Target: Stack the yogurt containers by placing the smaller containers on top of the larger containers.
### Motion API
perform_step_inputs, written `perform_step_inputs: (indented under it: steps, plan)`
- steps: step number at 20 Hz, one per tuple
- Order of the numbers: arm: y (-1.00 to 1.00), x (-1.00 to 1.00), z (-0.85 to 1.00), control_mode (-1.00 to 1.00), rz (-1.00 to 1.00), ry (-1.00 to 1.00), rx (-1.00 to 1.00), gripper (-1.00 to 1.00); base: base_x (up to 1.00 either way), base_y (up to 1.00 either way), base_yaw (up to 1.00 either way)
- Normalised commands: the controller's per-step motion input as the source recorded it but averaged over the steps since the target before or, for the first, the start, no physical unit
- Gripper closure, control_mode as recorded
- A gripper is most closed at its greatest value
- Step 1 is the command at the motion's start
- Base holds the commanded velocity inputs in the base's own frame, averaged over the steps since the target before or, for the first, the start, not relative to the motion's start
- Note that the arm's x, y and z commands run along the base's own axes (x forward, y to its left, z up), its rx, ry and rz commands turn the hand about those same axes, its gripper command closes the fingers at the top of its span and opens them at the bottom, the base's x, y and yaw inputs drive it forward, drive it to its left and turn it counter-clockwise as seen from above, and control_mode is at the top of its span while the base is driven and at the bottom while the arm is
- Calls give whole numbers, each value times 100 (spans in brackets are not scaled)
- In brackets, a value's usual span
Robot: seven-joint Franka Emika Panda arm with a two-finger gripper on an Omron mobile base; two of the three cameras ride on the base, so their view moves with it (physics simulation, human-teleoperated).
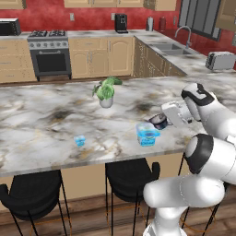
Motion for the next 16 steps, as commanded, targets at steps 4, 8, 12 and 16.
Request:
perform_step_inputs:
  steps: [4,8,12,16]
  plan:
    - [14,3,-30,-100,0,-8,-1,100,0,0,0]
    - [4,15,-18,-100,0,-1,0,100,0,0,0]
    - [3,35,-6,-100,0,0,0,100,0,0,0]
    - [0,65,0,-100,0,0,5,100,0,0,0]
